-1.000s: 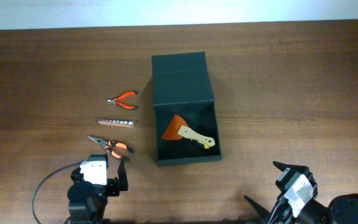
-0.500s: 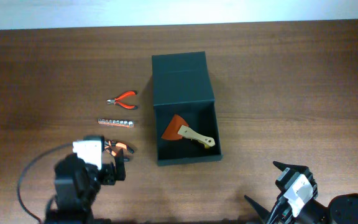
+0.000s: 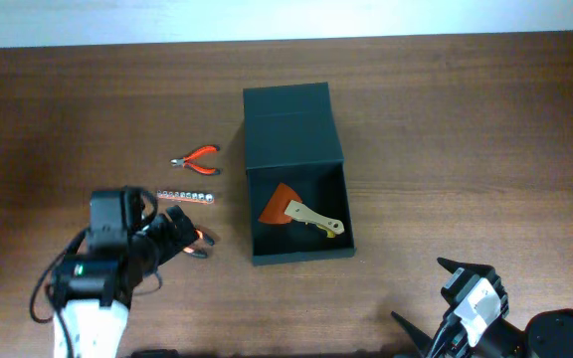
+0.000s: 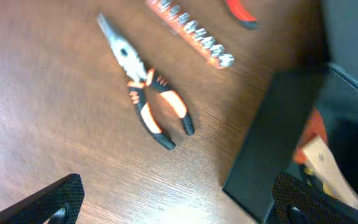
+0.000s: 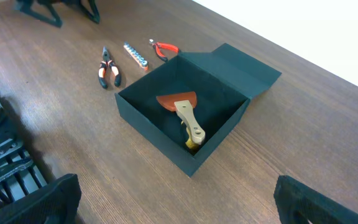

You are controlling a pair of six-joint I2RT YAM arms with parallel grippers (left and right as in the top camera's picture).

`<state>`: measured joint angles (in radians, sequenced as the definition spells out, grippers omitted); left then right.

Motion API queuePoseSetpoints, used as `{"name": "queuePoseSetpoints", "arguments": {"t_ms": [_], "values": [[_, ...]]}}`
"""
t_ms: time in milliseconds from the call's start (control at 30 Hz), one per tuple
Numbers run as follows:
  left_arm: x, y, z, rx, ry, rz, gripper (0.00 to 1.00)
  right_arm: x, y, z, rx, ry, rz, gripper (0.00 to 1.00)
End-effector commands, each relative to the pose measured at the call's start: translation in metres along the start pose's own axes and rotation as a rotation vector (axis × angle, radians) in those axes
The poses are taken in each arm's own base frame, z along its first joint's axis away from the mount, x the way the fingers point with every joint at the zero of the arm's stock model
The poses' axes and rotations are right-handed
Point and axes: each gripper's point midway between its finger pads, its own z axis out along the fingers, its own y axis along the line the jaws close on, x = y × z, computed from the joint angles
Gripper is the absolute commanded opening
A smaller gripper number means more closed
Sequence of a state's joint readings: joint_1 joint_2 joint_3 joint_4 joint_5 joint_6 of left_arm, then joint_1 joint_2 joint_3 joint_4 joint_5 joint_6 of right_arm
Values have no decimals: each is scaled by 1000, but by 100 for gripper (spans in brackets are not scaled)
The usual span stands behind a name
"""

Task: Pack container
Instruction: 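Move the left gripper to the orange-black needle-nose pliers and grasp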

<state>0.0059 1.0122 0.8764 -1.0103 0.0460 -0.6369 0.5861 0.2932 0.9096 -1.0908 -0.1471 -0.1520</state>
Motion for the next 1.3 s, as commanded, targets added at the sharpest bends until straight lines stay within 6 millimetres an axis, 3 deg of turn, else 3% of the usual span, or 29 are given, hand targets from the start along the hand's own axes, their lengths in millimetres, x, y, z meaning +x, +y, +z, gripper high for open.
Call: {"name": "queuePoseSetpoints", "arguments": {"t_ms": [0, 233, 300, 467, 700, 1267], "values": [[0, 5, 17, -77, 50, -217, 99, -1, -1, -1, 9, -10, 12, 99], [20, 14, 58, -215, 217, -373, 99, -1, -1, -1, 9, -10, 12, 99], [26, 17, 68, -247, 261, -403, 90, -1, -1, -1, 9, -10, 12, 99], [36, 22, 84, -307, 325, -444, 89, -1, -1, -1, 9, -10, 12, 99], [45, 25, 101, -363, 398, -452, 89, -1, -1, -1, 9, -10, 12, 99], [38, 20, 126, -413, 454, -457, 89, -1, -1, -1, 9, -10, 12, 99]]}}
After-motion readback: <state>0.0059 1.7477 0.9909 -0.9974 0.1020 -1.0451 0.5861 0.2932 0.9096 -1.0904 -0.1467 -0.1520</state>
